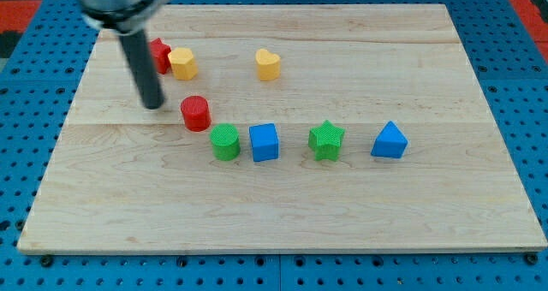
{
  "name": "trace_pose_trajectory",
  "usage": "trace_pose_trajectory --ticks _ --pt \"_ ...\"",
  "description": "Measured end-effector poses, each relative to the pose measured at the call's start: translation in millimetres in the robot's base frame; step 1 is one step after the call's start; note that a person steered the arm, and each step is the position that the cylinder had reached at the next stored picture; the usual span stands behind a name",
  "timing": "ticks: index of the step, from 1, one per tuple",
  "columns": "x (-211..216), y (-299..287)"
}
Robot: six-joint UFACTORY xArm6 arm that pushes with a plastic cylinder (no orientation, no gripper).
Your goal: Form a diagonal line with red blocks hexagon
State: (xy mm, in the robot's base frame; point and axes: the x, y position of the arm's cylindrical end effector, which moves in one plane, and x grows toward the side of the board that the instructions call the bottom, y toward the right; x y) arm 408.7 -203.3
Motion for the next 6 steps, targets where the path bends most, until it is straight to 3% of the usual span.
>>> trace_pose_trajectory --ticks 2,3,4,6 --pt "-130.3 -11.7" --pt "-138.4 59.3" --pt "-63.7 18.2" --pt "-93.8 8.7"
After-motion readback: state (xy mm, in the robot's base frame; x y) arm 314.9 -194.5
